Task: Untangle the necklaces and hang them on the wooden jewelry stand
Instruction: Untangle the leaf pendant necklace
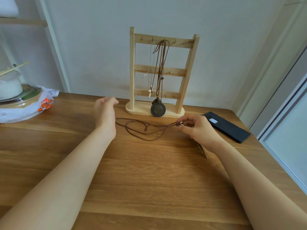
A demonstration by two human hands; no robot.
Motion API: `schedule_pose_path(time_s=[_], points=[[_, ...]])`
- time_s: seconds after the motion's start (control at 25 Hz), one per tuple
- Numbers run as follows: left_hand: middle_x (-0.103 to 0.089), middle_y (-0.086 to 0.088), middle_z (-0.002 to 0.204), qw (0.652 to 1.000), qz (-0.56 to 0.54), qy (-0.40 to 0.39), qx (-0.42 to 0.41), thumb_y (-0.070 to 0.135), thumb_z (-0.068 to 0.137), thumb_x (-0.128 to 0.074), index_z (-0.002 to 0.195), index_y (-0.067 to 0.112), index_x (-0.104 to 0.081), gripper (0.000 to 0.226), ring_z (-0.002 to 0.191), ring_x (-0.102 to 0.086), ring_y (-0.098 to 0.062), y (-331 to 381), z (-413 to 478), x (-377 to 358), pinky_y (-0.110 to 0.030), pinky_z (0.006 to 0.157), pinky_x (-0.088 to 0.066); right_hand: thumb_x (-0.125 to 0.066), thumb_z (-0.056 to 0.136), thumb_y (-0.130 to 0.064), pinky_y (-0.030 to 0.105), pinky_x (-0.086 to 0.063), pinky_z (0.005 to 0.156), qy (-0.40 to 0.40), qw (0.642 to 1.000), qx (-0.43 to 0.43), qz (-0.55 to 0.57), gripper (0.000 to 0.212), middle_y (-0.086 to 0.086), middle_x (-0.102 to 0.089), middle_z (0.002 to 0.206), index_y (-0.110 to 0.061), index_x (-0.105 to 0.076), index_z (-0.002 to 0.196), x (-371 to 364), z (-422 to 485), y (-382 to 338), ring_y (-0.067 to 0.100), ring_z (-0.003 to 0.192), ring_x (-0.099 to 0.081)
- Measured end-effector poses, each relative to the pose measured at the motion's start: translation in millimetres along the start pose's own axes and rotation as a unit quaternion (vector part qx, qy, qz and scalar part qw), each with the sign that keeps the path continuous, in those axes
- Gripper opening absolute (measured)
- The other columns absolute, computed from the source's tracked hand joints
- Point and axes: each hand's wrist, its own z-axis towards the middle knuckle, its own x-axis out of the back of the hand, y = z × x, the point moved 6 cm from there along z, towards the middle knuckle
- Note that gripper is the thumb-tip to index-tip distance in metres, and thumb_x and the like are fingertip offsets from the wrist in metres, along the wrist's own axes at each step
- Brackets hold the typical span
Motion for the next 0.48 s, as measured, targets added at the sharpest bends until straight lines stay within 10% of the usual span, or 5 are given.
schedule_pose_path(time_s=[0.28, 0.48], points=[[-0.073, 0.010, 0.098, 0.899, 0.194, -0.336, -0.201, 0.020, 0.094, -0.067, 0.100, 0.022, -0.076, 0.011, 0.092, -0.064, 0.001, -4, -63, -66, -0.007, 0.079, -0.045, -0.064, 0.093, -0.003, 0.029, -0.046, 0.063, -0.047, 0.996, 0.024, 0.068, 0.017, 0.010, -0.077, 0.091, -0.012, -0.067, 0.106, -11, -5, -17, 0.009, 0.065, -0.058], [-0.075, 0.015, 0.090, 0.856, 0.262, -0.374, -0.244, 0.027, 0.091, -0.072, 0.096, 0.028, -0.079, 0.008, 0.089, -0.067, -0.004, -16, -70, -74, -0.030, 0.083, -0.055, -0.073, 0.089, -0.012, 0.015, -0.046, 0.064, -0.060, 0.996, 0.056, 0.042, 0.016, 0.005, -0.076, 0.090, -0.016, -0.069, 0.103, -17, -9, -27, 0.008, 0.074, -0.064]])
